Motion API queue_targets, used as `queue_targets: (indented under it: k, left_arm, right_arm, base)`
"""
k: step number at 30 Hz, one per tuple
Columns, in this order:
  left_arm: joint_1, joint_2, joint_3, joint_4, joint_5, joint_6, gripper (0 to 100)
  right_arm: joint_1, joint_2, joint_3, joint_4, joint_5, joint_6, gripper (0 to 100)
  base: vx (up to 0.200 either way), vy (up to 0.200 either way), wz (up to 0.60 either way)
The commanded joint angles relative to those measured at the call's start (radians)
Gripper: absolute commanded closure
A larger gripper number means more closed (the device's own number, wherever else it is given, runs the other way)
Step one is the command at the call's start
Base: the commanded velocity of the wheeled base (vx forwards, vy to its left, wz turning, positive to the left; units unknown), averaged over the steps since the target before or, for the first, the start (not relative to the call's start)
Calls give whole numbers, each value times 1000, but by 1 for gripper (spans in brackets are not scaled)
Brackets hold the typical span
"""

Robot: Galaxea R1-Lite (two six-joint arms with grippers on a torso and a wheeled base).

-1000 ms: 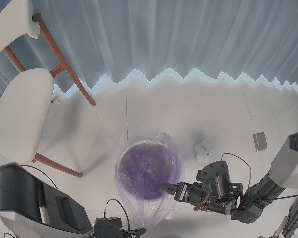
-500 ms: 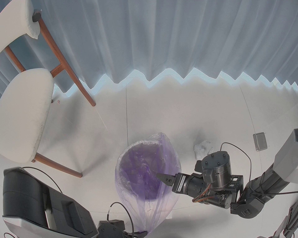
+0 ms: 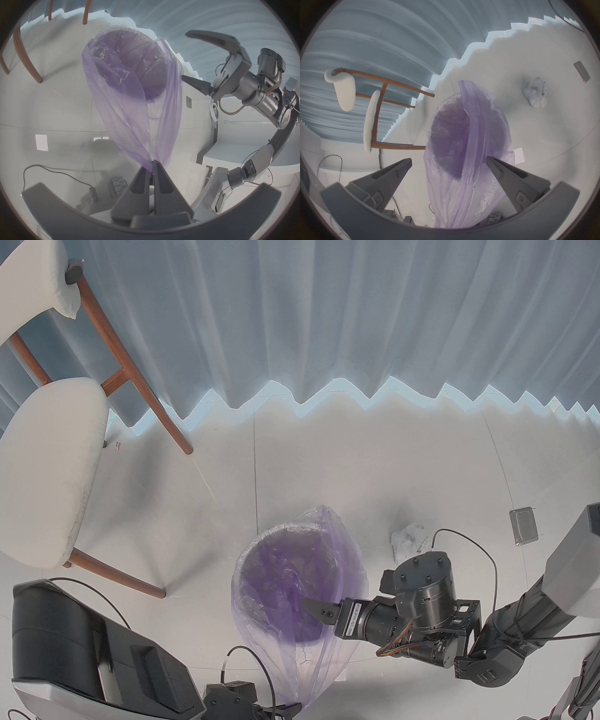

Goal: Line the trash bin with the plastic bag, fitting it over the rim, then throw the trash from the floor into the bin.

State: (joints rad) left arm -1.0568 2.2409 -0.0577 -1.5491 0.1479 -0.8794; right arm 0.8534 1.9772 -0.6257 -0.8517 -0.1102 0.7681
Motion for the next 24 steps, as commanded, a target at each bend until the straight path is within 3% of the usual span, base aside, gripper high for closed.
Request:
queue_targets:
  k: [1, 12, 13, 24]
  left_arm:
    - [1, -6, -1, 0, 1, -3, 100]
    - [0, -9, 1, 0, 2, -6, 100]
    - [0, -9, 1, 0, 2, -6, 100]
    - [9, -6, 13, 0, 22, -10, 100]
  right_arm:
    - [-5, 69, -12, 0, -5, -33, 0]
    - [-22, 132, -34, -4, -29, -78, 0]
    - [-22, 134, -34, -7, -29, -78, 100]
    - [-47, 58, -9, 0, -29, -70, 100]
  base:
    - [0, 0, 0]
    - [0, 0, 0]
    - [0, 0, 0]
    - [0, 0, 0]
